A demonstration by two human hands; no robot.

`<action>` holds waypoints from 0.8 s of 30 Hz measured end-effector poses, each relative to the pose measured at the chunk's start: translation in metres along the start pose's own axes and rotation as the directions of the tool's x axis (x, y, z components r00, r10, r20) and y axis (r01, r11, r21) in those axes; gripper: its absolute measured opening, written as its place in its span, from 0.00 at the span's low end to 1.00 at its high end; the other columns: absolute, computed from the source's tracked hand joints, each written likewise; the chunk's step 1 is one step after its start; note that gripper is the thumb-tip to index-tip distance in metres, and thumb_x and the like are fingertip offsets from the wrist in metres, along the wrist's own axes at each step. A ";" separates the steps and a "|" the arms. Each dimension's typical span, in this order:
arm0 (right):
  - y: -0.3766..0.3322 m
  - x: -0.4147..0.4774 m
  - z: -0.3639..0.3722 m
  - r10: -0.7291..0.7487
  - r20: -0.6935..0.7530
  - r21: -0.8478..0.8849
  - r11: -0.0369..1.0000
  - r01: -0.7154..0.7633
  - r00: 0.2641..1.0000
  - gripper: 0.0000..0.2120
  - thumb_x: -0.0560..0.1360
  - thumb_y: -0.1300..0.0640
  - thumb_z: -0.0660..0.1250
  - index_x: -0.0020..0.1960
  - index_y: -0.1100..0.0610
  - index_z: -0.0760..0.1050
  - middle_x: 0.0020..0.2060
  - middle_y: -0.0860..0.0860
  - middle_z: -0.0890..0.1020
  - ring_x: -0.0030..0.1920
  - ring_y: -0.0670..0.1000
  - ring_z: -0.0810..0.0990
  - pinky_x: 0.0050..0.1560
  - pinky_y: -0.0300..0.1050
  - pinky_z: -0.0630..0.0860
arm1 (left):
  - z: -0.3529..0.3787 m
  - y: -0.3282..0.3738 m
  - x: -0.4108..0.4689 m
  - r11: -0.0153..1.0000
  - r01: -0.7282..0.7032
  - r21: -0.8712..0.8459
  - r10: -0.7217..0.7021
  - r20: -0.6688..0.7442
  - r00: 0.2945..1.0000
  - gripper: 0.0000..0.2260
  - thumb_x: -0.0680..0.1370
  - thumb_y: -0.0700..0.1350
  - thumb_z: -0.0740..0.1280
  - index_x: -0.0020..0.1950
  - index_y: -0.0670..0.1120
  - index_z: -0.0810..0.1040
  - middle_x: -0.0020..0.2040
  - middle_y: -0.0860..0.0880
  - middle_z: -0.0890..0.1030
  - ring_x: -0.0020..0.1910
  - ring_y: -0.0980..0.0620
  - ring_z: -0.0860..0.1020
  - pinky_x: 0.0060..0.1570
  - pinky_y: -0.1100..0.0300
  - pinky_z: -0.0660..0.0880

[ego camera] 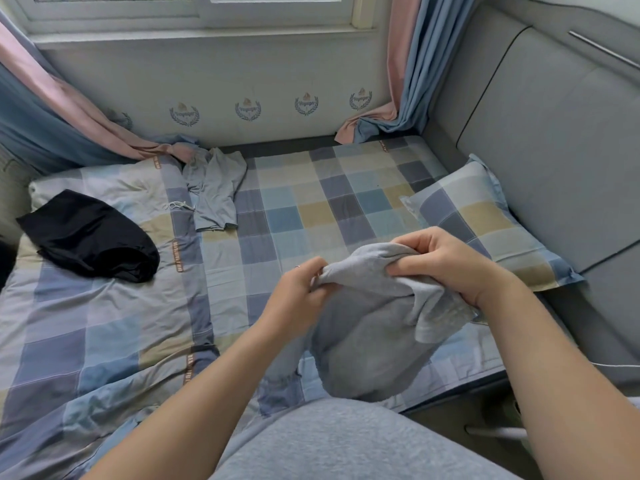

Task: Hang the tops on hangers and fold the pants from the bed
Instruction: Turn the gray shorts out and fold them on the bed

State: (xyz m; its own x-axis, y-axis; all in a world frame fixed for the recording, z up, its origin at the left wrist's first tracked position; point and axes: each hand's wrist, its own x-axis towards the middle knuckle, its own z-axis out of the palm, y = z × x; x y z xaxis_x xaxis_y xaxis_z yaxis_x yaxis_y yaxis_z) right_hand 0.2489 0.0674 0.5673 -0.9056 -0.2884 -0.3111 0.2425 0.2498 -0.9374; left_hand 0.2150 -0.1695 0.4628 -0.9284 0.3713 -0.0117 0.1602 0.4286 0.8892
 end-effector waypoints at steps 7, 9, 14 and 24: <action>0.019 0.017 -0.001 -0.084 -0.505 -0.295 0.952 -0.080 0.859 0.10 0.76 0.61 0.72 0.56 0.52 0.80 0.49 0.55 0.82 0.48 0.48 0.79 0.53 0.48 0.78 | -0.012 -0.002 0.006 0.987 0.105 -0.121 -0.110 -0.035 0.993 0.13 0.81 0.44 0.65 0.38 0.45 0.68 0.29 0.58 0.66 0.29 0.59 0.64 0.28 0.66 0.61; 0.028 0.018 0.005 -0.180 -0.574 -0.397 0.914 -0.079 0.799 0.14 0.77 0.59 0.71 0.61 0.49 0.76 0.55 0.49 0.77 0.55 0.46 0.75 0.56 0.42 0.74 | -0.016 0.004 0.007 0.937 0.187 -0.294 -0.206 -0.035 0.978 0.10 0.82 0.44 0.64 0.41 0.43 0.74 0.34 0.56 0.73 0.34 0.58 0.70 0.35 0.64 0.67; 0.054 0.015 0.028 -0.030 -0.266 -0.319 0.946 -0.059 0.964 0.18 0.75 0.48 0.73 0.62 0.44 0.74 0.56 0.42 0.79 0.57 0.42 0.79 0.54 0.37 0.77 | -0.029 0.018 0.010 0.736 0.322 -0.596 -0.401 0.000 0.916 0.09 0.83 0.46 0.64 0.50 0.49 0.84 0.48 0.48 0.86 0.49 0.49 0.84 0.48 0.52 0.81; 0.116 0.031 0.090 0.107 -0.248 -0.377 0.905 -0.198 0.963 0.26 0.71 0.41 0.74 0.66 0.43 0.71 0.63 0.46 0.75 0.64 0.53 0.74 0.56 0.44 0.75 | -0.053 0.059 0.011 0.387 0.414 -0.824 -0.497 0.191 0.846 0.14 0.84 0.49 0.60 0.63 0.44 0.80 0.54 0.45 0.86 0.52 0.48 0.85 0.45 0.54 0.82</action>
State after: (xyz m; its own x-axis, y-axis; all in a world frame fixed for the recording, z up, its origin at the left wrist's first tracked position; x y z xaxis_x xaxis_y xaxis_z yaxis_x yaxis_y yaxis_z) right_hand 0.2809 0.0040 0.4346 -0.9323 -0.0220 -0.3610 0.2669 0.6318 -0.7277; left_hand 0.1968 -0.1839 0.5390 -0.8013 0.2588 -0.5394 -0.5982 -0.3591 0.7164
